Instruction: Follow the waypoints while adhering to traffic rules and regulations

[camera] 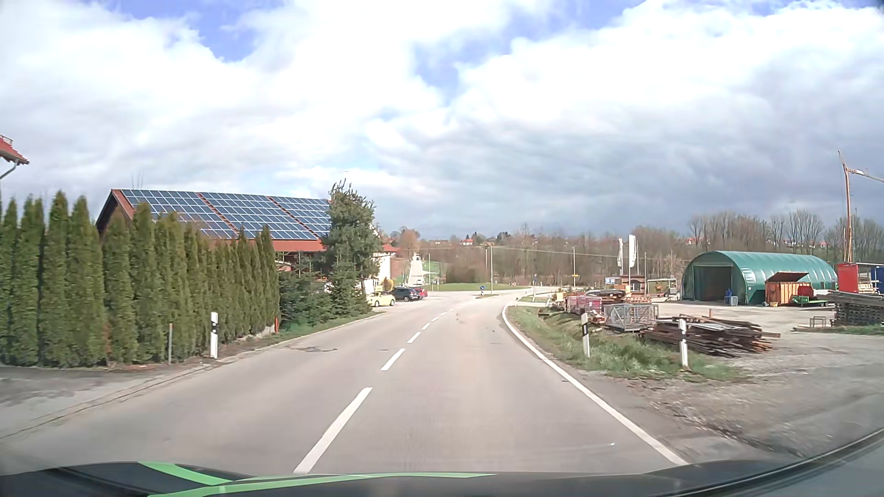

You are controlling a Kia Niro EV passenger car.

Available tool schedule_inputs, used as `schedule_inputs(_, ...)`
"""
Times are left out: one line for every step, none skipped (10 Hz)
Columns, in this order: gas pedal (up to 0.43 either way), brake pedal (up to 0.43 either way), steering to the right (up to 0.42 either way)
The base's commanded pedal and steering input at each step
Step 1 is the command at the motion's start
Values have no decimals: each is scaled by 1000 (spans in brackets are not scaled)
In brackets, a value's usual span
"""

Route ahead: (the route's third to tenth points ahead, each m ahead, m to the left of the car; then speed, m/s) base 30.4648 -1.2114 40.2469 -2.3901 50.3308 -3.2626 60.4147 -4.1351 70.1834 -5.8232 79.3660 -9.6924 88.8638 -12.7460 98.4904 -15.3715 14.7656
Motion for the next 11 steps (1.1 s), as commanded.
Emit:
schedule_inputs(0, 146, 14)
schedule_inputs(0, 146, 14)
schedule_inputs(0, 140, 15)
schedule_inputs(0, 134, 16)
schedule_inputs(0, 134, 16)
schedule_inputs(0, 134, 16)
schedule_inputs(0, 134, 16)
schedule_inputs(0, 134, 16)
schedule_inputs(0, 128, 17)
schedule_inputs(0, 128, 17)
schedule_inputs(0, 134, 17)
